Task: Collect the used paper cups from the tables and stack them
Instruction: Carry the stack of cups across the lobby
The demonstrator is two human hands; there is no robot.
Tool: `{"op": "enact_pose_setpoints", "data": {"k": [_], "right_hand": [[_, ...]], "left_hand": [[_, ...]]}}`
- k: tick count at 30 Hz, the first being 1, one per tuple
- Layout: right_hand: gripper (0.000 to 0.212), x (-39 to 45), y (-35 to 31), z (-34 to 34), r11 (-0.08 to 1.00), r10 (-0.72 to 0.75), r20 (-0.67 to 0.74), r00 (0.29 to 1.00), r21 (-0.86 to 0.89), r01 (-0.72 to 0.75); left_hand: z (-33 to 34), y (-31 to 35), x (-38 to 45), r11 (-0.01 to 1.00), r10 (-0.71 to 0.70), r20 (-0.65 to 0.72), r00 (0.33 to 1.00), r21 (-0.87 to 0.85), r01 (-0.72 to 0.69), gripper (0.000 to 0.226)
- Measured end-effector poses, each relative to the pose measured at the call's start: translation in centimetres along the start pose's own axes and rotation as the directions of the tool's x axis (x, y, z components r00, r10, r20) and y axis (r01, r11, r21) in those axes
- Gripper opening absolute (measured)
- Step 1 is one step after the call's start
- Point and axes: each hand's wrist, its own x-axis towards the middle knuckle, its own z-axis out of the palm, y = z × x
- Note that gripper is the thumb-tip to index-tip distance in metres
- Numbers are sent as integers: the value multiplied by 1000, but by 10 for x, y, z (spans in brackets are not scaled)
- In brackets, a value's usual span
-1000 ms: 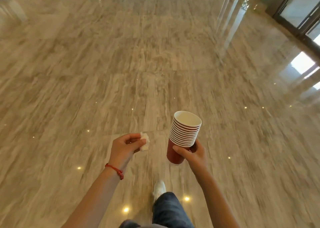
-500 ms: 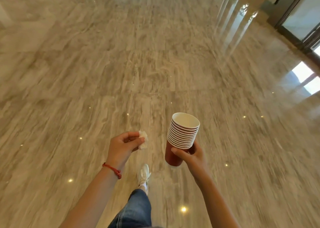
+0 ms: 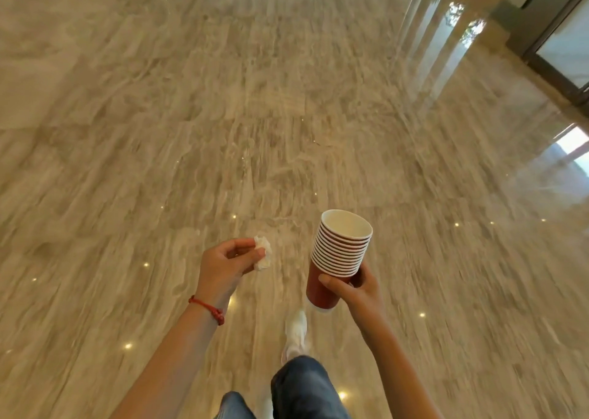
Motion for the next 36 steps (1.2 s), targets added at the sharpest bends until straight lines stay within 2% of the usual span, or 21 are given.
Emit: {"op": "enact_pose_setpoints", "data": {"k": [6, 13, 23, 31, 36], "right_hand": [[49, 166, -36, -1, 999, -38, 24, 999, 18, 37], [47, 346, -111, -1, 998, -60, 48, 997, 31, 58], [44, 592, -152, 38, 1000, -19, 36, 999, 16, 18], [44, 799, -231, 86, 999, -20, 49, 999, 27, 19], [43, 904, -261, 96, 1000, -16, 26, 1000, 19, 16]], "left_hand": [[60, 40, 142, 999, 36, 15, 999, 26, -36, 17], [133, 113, 291, 999, 48, 17, 999, 22, -49, 19], [190, 182, 533, 999, 33, -3, 999, 0, -33, 18], [233, 286, 742, 998, 61, 23, 998, 26, -62, 20], [265, 323, 847, 998, 51, 20, 999, 45, -52, 19]]}}
